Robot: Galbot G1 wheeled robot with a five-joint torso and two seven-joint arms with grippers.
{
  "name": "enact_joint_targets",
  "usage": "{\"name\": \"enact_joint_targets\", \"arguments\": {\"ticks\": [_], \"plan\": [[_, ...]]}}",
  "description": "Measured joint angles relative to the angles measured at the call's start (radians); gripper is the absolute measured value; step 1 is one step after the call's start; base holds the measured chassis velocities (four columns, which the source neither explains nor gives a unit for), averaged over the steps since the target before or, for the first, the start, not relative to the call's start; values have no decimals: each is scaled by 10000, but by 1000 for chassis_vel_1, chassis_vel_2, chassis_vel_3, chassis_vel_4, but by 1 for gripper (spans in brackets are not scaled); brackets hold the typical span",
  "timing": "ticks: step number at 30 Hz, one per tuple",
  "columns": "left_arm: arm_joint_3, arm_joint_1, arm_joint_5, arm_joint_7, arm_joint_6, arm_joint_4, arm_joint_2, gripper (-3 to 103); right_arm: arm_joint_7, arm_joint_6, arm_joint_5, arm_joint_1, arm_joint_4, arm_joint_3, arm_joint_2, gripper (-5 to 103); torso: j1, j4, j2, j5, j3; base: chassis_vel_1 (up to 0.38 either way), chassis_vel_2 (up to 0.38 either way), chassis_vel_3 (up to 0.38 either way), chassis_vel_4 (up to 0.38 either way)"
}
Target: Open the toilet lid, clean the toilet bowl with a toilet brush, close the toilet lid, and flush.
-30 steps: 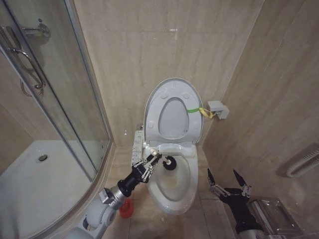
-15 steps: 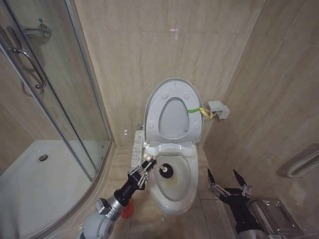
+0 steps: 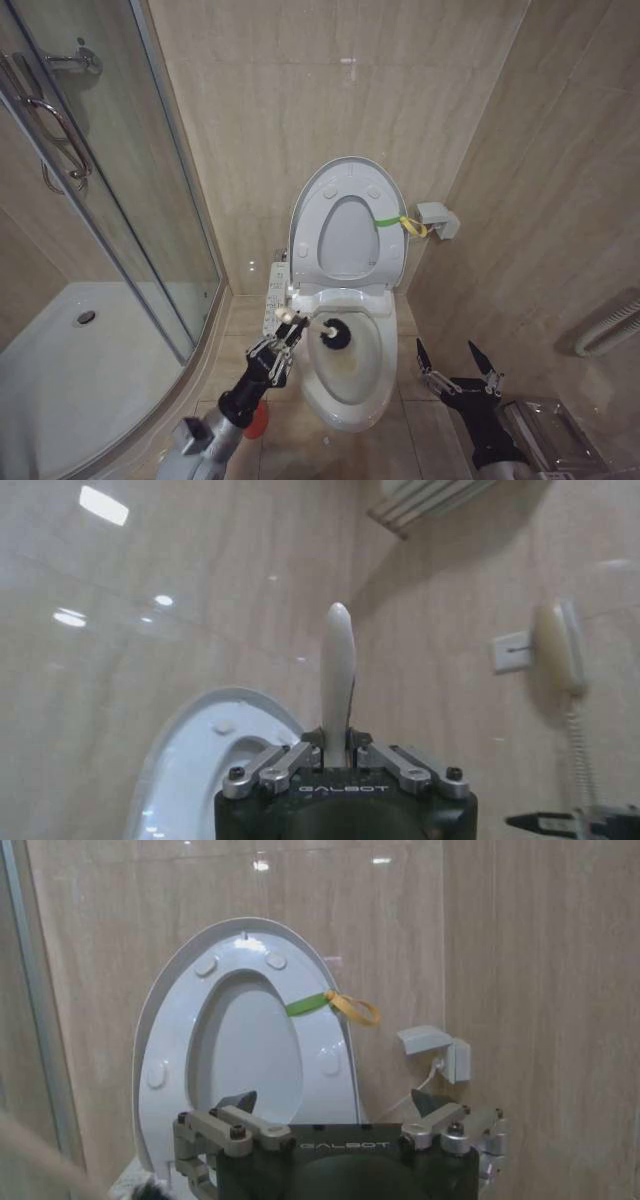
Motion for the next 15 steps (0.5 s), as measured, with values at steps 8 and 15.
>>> {"name": "enact_joint_targets", "arguments": {"ticks": [8,15], "plan": [[-941,1713,1961,-1846,-212,-124,-1017,15,1,0,-1,0,-1,0,-1,100,-1,2,0,-1,0,0,0,0,0],[-1675,2082,2888,-3610,18,226,-1855,15,0,0,-1,0,0,0,0,100,0,1,0,-1,0,0,0,0,0]]}}
